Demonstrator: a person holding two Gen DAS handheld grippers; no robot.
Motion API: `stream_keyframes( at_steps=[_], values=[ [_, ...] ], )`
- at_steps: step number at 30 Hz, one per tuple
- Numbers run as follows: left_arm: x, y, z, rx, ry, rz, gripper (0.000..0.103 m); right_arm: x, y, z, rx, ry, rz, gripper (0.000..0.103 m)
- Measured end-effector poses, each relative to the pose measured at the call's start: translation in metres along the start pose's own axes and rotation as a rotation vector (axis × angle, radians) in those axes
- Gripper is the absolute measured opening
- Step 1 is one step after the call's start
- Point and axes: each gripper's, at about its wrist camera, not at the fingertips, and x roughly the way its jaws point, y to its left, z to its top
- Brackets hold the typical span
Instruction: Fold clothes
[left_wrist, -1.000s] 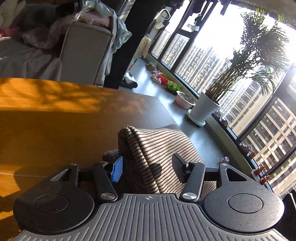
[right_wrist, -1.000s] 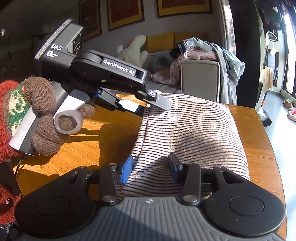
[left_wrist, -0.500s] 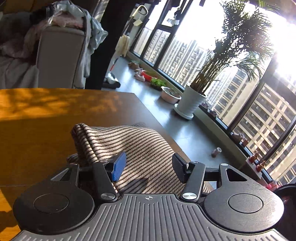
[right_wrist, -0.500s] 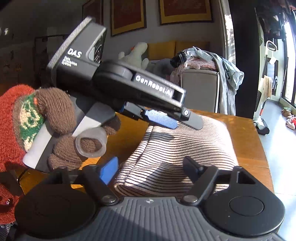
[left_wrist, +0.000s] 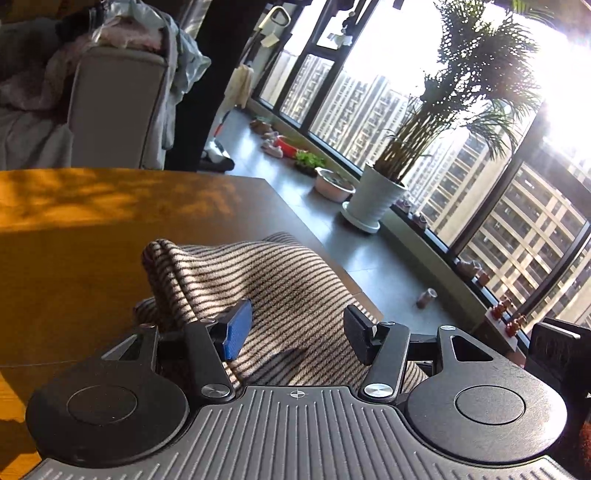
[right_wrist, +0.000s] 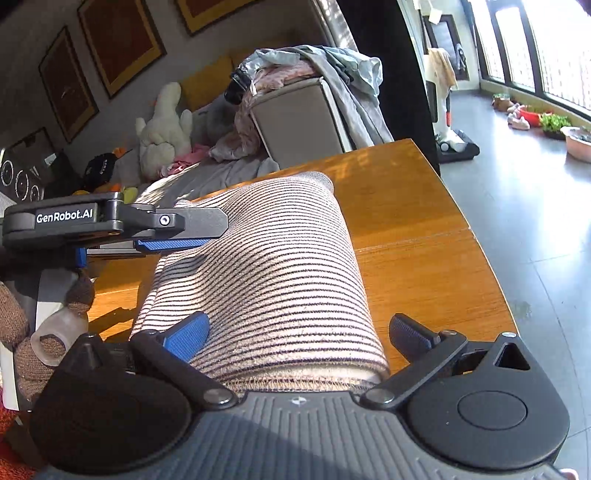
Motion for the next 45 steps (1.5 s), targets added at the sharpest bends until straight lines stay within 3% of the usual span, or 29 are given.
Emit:
stream_keyframes(
  at_steps=[11, 17, 23, 24, 25, 27, 29, 31, 33, 35, 36, 40, 43, 45],
  values=[
    [-0.002, 0.003, -0.006, 0.003, -0.011, -0.015, 0.06, -0.012, -0.001, -0.017, 0.05, -0.034, 0.026, 0.103],
    [-0.003, 0.008, -0.007, -0.018, -0.014, -0.04, 0.06, -0.01, 0.007, -0.007, -0.039, 0.074, 0.078, 0.103],
    [-0.001, 0.011, -0.008, -0.018, -0.021, -0.053, 0.06, -0.031, -0.001, 0.032, -0.046, -0.054, -0.008, 0.103],
    [-0.002, 0.011, -0.008, -0.017, -0.022, -0.054, 0.06, -0.028, 0.0, 0.039, -0.06, -0.059, -0.012, 0.099],
    [-0.002, 0.011, -0.009, -0.016, -0.023, -0.056, 0.06, -0.023, 0.001, 0.046, -0.074, -0.056, -0.009, 0.086],
    [-0.003, 0.012, -0.01, -0.013, -0.023, -0.062, 0.06, -0.007, 0.002, 0.058, -0.072, -0.028, 0.012, 0.073],
    [-0.004, 0.012, -0.011, -0.014, -0.022, -0.066, 0.06, 0.013, 0.004, 0.069, -0.065, 0.008, 0.03, 0.074],
    [-0.006, 0.013, -0.012, -0.017, -0.021, -0.071, 0.06, 0.034, 0.004, 0.077, -0.059, 0.048, 0.018, 0.092],
    [-0.007, 0.014, -0.013, -0.018, -0.023, -0.067, 0.06, 0.055, 0.003, 0.081, -0.031, 0.108, 0.028, 0.094],
    [-0.008, 0.016, -0.014, -0.02, -0.025, -0.066, 0.06, 0.067, 0.003, 0.083, -0.007, 0.153, 0.065, 0.091],
    [-0.009, 0.017, -0.014, -0.026, -0.028, -0.069, 0.06, 0.065, 0.007, 0.084, -0.024, 0.148, 0.083, 0.084],
    [-0.01, 0.023, -0.015, -0.047, -0.034, -0.087, 0.062, 0.04, 0.023, 0.085, -0.128, 0.069, 0.101, 0.072],
    [-0.007, 0.025, -0.016, -0.067, -0.034, -0.114, 0.061, 0.045, 0.017, 0.08, -0.145, 0.082, 0.02, 0.071],
    [-0.004, 0.022, -0.016, -0.052, -0.037, -0.094, 0.06, 0.053, 0.006, 0.077, -0.119, 0.084, 0.013, 0.075]
  ],
)
